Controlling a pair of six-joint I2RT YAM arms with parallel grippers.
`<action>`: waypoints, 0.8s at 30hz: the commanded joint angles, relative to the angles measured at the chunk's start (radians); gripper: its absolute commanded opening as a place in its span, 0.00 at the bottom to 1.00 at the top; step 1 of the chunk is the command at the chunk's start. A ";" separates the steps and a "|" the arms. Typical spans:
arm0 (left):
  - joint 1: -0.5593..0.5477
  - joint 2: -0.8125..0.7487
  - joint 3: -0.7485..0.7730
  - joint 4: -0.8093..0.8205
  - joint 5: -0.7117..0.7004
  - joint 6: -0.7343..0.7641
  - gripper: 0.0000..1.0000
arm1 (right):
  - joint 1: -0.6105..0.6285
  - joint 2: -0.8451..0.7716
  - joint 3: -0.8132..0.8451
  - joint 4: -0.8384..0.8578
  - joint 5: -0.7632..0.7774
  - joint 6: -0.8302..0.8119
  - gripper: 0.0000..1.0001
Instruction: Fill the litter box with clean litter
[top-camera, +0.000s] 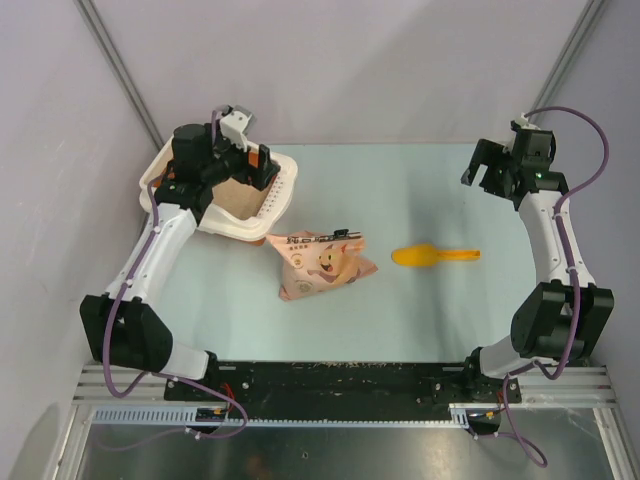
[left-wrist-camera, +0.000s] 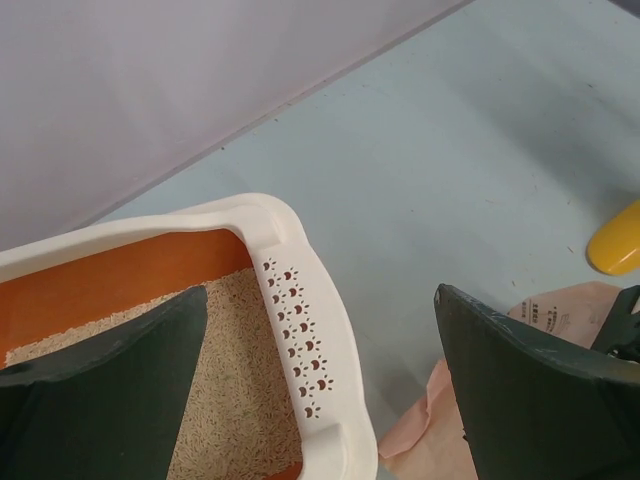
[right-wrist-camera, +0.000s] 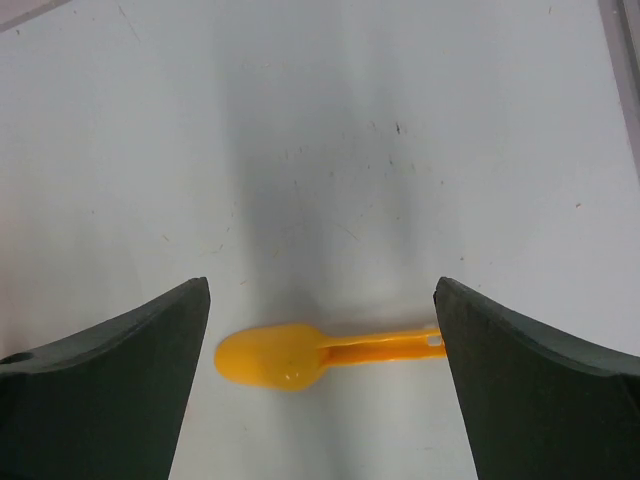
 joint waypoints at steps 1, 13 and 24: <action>-0.006 -0.038 0.035 0.031 0.086 -0.028 1.00 | 0.001 -0.010 0.011 0.028 0.003 0.001 1.00; -0.121 -0.240 -0.164 -0.203 0.448 0.111 0.98 | 0.015 -0.013 0.011 -0.077 -0.411 -0.426 1.00; -0.218 -0.373 -0.276 -0.368 0.442 0.407 0.98 | 0.258 -0.016 -0.099 -0.288 -0.457 -0.832 0.80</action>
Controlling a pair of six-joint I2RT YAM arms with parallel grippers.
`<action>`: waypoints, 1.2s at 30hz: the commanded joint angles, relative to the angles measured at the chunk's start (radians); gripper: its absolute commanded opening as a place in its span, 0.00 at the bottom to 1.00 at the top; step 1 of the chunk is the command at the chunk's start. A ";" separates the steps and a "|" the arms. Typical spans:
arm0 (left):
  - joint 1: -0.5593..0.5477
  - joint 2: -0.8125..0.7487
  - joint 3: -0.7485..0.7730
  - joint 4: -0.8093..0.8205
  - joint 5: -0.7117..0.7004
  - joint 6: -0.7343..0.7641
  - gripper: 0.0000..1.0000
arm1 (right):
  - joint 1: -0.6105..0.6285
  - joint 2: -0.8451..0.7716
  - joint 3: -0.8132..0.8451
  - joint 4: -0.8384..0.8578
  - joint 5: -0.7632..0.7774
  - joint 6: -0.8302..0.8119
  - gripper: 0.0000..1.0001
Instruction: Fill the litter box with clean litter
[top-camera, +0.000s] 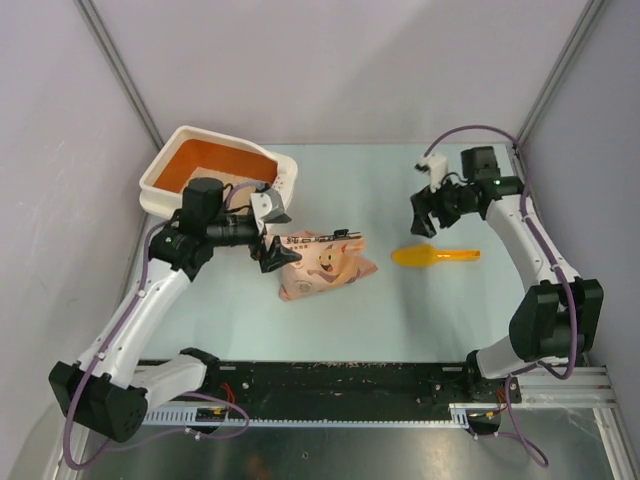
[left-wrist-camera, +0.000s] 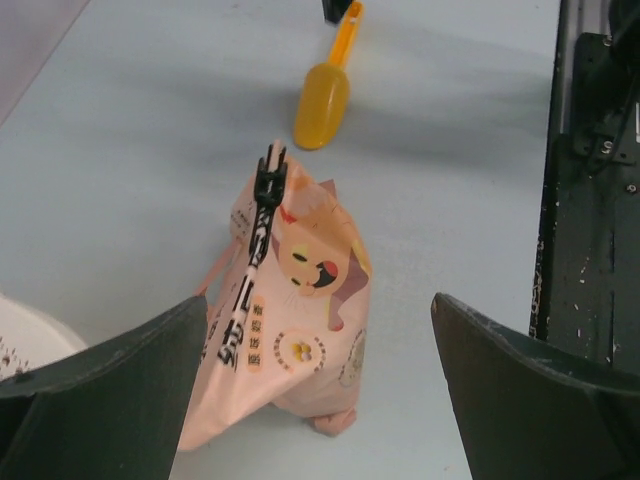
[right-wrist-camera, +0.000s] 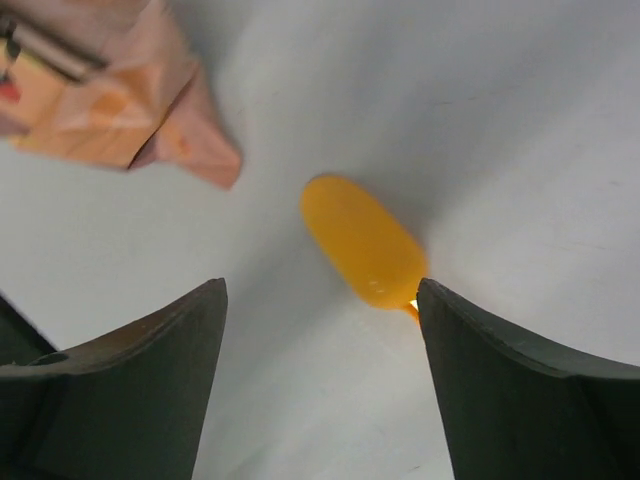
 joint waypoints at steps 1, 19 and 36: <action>-0.048 -0.025 -0.016 -0.063 0.031 0.143 0.97 | 0.073 -0.016 -0.060 -0.067 -0.044 -0.160 0.78; -0.150 0.392 0.182 -0.048 -0.301 0.264 0.77 | 0.161 -0.043 -0.101 -0.026 -0.044 -0.088 0.78; -0.143 0.455 0.160 -0.129 -0.230 0.302 0.28 | 0.143 -0.083 -0.121 -0.038 -0.050 -0.070 0.82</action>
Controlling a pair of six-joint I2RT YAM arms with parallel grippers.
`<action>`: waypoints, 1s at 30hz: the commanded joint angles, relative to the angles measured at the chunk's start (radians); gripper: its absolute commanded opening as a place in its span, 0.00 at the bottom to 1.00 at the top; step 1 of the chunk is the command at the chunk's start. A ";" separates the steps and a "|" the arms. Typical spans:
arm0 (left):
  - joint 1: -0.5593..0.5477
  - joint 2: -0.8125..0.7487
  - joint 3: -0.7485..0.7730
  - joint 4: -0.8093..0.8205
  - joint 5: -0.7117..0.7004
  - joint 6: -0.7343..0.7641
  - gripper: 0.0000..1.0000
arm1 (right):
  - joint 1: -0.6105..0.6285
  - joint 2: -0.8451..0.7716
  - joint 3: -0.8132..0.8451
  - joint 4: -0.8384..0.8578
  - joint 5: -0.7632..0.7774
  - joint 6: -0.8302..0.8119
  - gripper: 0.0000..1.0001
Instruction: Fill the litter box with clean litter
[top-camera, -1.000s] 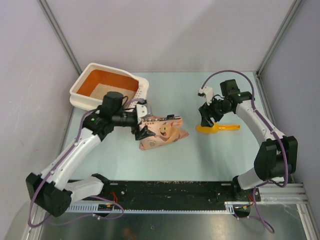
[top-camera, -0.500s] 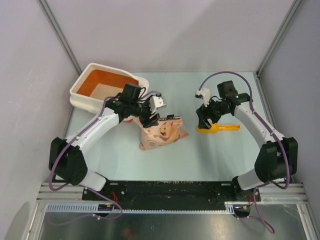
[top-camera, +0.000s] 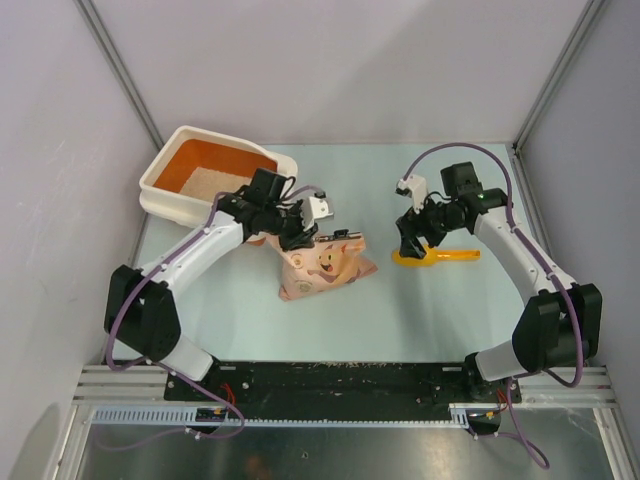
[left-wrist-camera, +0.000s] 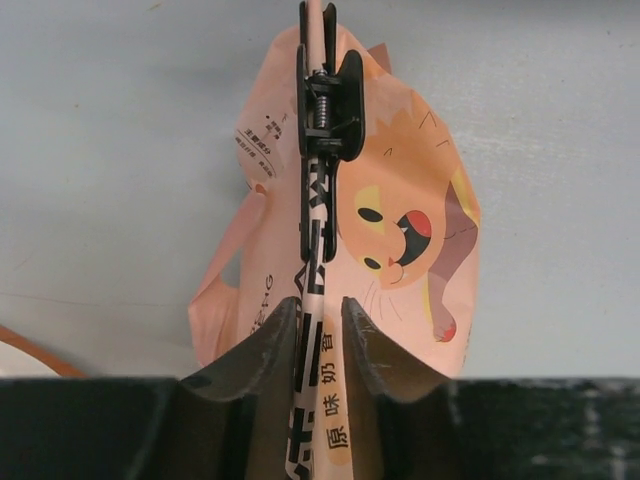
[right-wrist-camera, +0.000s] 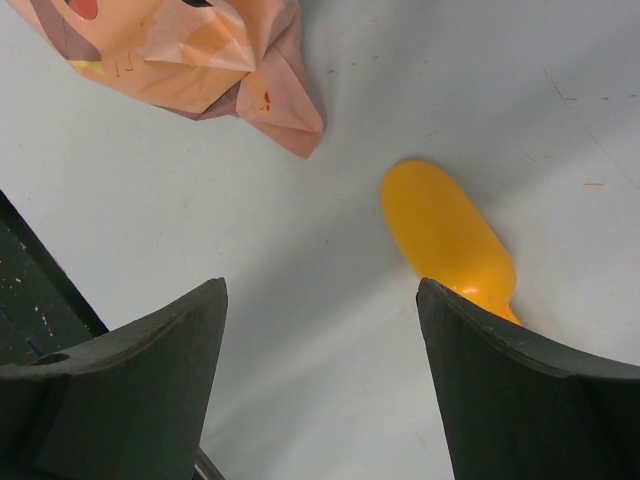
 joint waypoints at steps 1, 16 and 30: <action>0.004 0.003 -0.001 -0.037 0.036 0.037 0.26 | 0.005 -0.031 0.001 0.003 -0.017 0.016 0.82; 0.002 -0.196 -0.046 -0.091 0.147 0.121 0.00 | 0.112 -0.141 0.030 0.023 -0.118 -0.156 0.82; 0.002 -0.179 -0.027 -0.089 0.191 0.114 0.00 | 0.414 -0.087 0.032 0.213 0.017 -0.321 0.79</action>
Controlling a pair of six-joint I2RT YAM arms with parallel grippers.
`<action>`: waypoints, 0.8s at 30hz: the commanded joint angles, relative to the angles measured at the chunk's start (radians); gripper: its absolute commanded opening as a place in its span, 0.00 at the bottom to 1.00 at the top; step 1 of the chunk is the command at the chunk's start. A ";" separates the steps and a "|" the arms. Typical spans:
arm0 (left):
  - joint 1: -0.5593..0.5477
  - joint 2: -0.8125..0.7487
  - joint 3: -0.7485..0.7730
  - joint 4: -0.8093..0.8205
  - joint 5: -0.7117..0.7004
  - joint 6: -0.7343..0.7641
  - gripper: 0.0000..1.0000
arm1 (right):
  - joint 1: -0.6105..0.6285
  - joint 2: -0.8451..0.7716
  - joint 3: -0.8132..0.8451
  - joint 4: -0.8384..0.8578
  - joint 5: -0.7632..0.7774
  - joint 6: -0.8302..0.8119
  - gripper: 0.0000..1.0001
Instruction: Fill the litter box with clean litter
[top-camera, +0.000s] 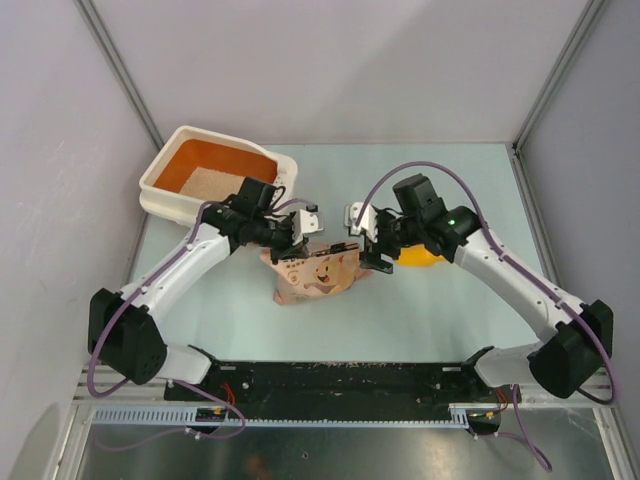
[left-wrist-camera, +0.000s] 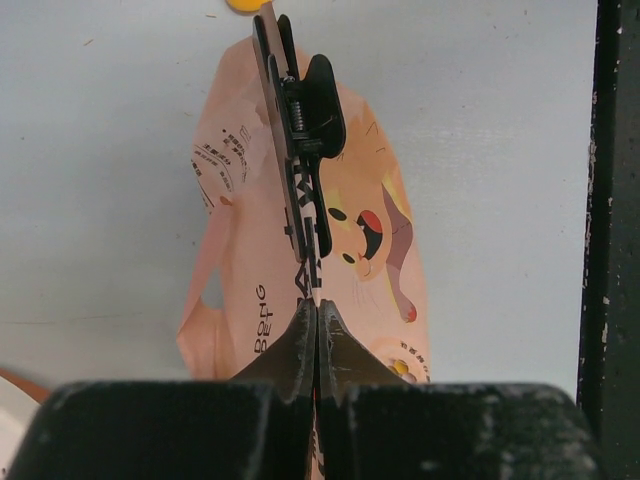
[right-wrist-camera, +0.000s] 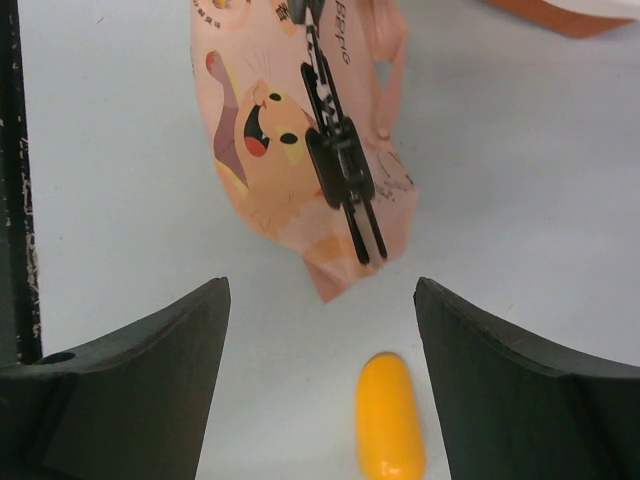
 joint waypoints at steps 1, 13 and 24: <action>0.005 -0.047 0.033 0.028 0.076 0.026 0.00 | 0.042 0.043 0.031 0.093 0.025 -0.062 0.79; 0.209 0.086 0.330 0.079 -0.058 -0.400 0.60 | -0.032 0.031 0.029 0.162 -0.001 0.099 0.79; 0.280 0.490 0.623 0.094 -0.572 -0.466 0.19 | -0.213 -0.010 0.029 0.205 0.034 0.272 0.78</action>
